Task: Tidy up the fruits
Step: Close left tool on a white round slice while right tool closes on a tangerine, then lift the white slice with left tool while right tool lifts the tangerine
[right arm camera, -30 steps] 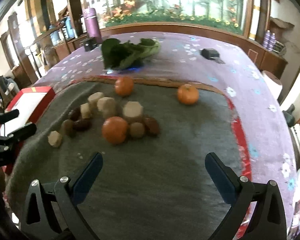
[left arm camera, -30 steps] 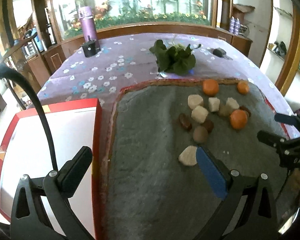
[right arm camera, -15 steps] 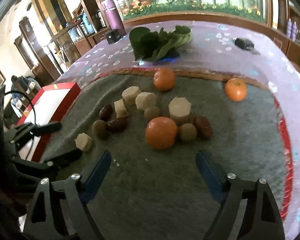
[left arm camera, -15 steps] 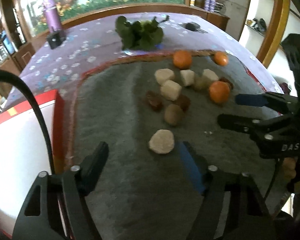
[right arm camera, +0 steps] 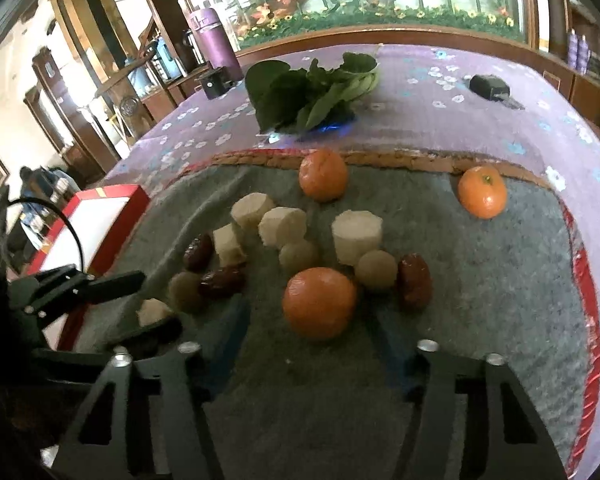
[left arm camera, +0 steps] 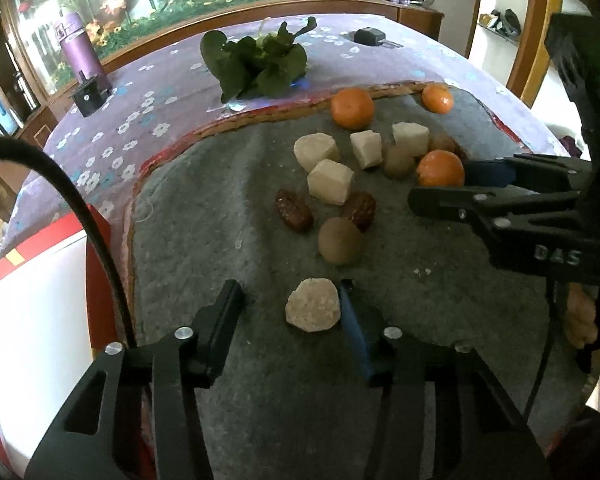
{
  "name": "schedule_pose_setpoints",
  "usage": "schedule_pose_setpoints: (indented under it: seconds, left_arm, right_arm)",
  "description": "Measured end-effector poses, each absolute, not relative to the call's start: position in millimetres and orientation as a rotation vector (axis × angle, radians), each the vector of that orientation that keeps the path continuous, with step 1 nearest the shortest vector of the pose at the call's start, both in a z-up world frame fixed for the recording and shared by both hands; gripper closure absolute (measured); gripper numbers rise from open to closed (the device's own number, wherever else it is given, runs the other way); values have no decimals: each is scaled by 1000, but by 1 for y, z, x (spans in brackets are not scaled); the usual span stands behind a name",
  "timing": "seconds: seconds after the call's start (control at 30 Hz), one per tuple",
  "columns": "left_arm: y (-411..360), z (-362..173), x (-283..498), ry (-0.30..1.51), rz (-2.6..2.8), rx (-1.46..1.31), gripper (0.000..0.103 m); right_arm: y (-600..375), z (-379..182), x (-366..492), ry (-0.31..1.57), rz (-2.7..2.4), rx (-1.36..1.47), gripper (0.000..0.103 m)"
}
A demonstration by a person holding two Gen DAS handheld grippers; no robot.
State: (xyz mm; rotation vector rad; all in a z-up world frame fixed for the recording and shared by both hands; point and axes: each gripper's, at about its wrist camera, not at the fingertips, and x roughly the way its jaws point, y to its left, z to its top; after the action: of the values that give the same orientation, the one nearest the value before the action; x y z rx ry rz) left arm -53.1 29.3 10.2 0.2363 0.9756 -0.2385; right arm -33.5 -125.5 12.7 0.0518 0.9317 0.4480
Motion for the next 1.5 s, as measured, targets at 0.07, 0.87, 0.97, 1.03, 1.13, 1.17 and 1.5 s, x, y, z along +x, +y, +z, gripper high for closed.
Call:
schedule_pose_setpoints:
  seconds: [0.07, 0.87, 0.97, 1.03, 1.13, 1.17, 1.5]
  left_arm:
    - [32, 11, -55, 969, -252, 215, 63]
    - [23, 12, -71, 929, -262, 265, 73]
    - [28, 10, -70, 943, -311, 250, 63]
    - [28, 9, -69, 948, -345, 226, 54]
    - [22, 6, -69, 943, -334, 262, 36]
    - [23, 5, -67, 944, -322, 256, 30]
    - [32, 9, -66, 936, -318, 219, 67]
  right_arm:
    - [-127, 12, -34, 920, 433, 39, 60]
    - [-146, 9, -52, 933, 513, 179, 67]
    - [-148, 8, -51, 930, 525, 193, 67]
    - [-147, 8, -51, 926, 532, 188, 67]
    - [-148, 7, -50, 926, 541, 192, 67]
    - [-148, 7, -50, 926, 544, 195, 67]
    - [-150, 7, -49, 933, 553, 212, 67]
